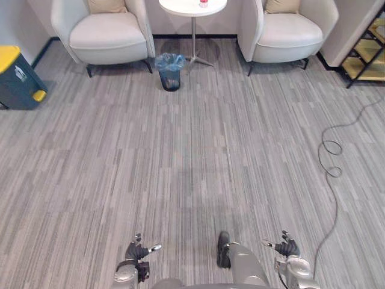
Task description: Gather rubbish on tea table into small bin, then transfer packed bag to large trash can.
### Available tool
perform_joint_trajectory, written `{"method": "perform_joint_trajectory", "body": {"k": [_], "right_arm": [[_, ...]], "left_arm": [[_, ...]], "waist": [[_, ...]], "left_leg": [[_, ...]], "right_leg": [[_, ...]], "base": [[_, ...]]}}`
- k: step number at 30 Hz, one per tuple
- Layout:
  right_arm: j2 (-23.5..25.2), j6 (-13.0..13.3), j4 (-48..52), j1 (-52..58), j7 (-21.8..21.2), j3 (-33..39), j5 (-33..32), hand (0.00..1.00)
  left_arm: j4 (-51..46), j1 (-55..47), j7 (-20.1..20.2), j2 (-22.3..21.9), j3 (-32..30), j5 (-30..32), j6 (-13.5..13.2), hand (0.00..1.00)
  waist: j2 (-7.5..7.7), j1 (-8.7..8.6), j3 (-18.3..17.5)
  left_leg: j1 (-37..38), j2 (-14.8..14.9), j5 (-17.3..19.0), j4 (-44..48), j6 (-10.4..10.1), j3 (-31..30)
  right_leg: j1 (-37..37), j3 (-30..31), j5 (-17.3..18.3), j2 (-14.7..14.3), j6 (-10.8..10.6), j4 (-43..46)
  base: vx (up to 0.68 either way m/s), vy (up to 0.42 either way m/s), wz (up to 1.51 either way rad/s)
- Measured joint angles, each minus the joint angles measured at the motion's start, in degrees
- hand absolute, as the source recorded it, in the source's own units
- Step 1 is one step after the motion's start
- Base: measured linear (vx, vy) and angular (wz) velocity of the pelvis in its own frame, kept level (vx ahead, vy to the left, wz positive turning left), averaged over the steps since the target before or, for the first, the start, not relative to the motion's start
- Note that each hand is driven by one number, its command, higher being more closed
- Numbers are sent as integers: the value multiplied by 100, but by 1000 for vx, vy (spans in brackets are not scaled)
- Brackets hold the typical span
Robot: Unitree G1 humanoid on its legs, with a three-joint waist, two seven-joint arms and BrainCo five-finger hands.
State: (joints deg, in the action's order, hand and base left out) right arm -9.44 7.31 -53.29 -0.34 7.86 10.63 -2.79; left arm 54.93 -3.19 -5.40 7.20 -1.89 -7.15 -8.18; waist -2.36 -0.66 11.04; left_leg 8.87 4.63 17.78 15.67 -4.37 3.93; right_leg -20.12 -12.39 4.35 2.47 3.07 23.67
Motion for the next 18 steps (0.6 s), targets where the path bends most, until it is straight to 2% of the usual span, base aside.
{"method": "perform_joint_trajectory", "body": {"k": [1, 2, 3, 5, 6, 7, 9, 10, 11, 12, 13, 14, 15, 16, 17, 18], "right_arm": [[-3, 14, 56, -11, 0, -1, 0, 0], [-11, 12, 59, 9, 1, -21, -2, 0], [-14, 12, 60, 33, 4, -64, -10, 0], [-7, 28, 71, 93, 69, -234, -132, 0], [-3, 33, 75, 80, 90, -231, -162, 0], [-10, 58, 79, 11, 103, -205, -241, 0], [-10, 58, 53, -39, 118, -145, -306, 0], [7, 58, 52, -59, 119, -142, -342, 0], [44, 55, 24, -55, 135, -82, -350, 0], [46, 55, 16, -30, 148, -43, -349, 0], [38, 46, 3, -13, 186, 21, -350, 0], [-19, 34, 4, -12, 205, 17, -354, 0], [-65, 4, -55, -26, 207, -7, -362, 0], [-36, 0, -70, -43, 202, -48, -362, 0], [20, 3, -77, -33, 203, -77, -361, 0], [26, 2, -107, -35, 202, -94, -361, 0]], "left_arm": [[16, 11, 1, -61, -2, 0, 1, 0], [19, 8, 4, -112, -10, 0, 1, 0], [18, -10, 6, -139, -17, 2, 2, 0], [-8, -24, 17, -154, -18, 1, 5, 0], [-26, -25, 17, -157, -19, 1, 5, 0], [-37, 34, 17, -175, -44, -1, 7, 0], [-37, 95, 3, -206, -97, -5, 6, 0], [-34, 96, 0, -205, -97, -5, 7, 0], [-34, 90, -1, -225, -94, -6, 7, 0], [-34, 93, -3, -250, -93, -7, 9, 0], [-34, 94, -2, -284, -85, -7, 9, 0], [-34, 96, -2, -321, -79, -7, 7, 0], [-2, 69, -5, -330, -81, -7, 5, 0], [13, 57, -6, -312, -75, -7, 6, 0], [25, 80, -5, -271, -74, -8, 7, 0], [28, 107, -3, -259, -66, -6, 7, 0]], "waist": [[-46, -10, 10], [-94, -17, 20], [-114, -2, 29], [-75, 16, 68], [-64, 25, 77], [-74, 124, 96], [-47, 199, 133], [-80, 224, 143], [-18, 252, 224], [-20, 284, 232], [-42, 307, 227], [-167, 302, 212], [-273, 357, 183], [-231, 389, 160], [-60, 443, 137], [13, 461, 136]], "left_leg": [[-319, 114, -140, 863, -232, -34], [-620, 252, -405, 1779, -333, -82], [-847, 367, -628, 2407, -323, -113], [-1397, 838, -609, 4159, -234, 137], [-1542, 920, -563, 4355, -157, 225], [-2053, 951, -423, 4432, 1, 354], [-2429, 888, -345, 4068, 107, 436], [-2544, 819, -319, 3824, 122, 442], [-2663, 527, -326, 2869, 106, 457], [-2666, 413, -344, 2392, 89, 457], [-2664, 262, -466, 1599, 2, 437], [-2606, 186, -799, 568, -76, 396], [-2497, 162, -1619, 131, 171, 419], [-2469, 59, -1658, 149, 276, 430], [-2527, -148, -1464, 321, 496, 448], [-2571, -223, -1350, 437, 569, 470]], "right_leg": [[254, -40, 66, -90, 75, -189], [603, -79, 84, -211, 104, -454], [896, -94, 81, -296, 115, -666], [1926, -129, 66, -501, 185, -1363], [2107, -101, 69, -529, 188, -1503], [2446, 33, 108, -551, 243, -1797], [2568, 169, 96, -521, 215, -1896], [2645, 191, 113, -489, 184, -1931], [2811, 265, 216, -332, 40, -1958], [2870, 300, 258, -268, -6, -1971], [2923, 339, 339, -181, -109, -1988], [2987, 366, 510, -170, -210, -1980], [3019, 516, 746, -161, -391, -1883], [3039, 568, 815, -103, -450, -1858], [3089, 621, 944, 92, -565, -1839], [3094, 629, 1000, 181, -606, -1803]], "base": [[423, -255, 8], [428, -248, 8], [345, -161, 11], [400, -167, 6], [424, -130, -18], [265, -66, -22], [224, 12, -36], [309, 133, -38], [214, 113, -21], [287, 169, -23], [320, 217, -15], [451, 332, -25], [408, 310, -24], [369, 244, -19], [321, 159, -1], [404, 178, 9]]}}
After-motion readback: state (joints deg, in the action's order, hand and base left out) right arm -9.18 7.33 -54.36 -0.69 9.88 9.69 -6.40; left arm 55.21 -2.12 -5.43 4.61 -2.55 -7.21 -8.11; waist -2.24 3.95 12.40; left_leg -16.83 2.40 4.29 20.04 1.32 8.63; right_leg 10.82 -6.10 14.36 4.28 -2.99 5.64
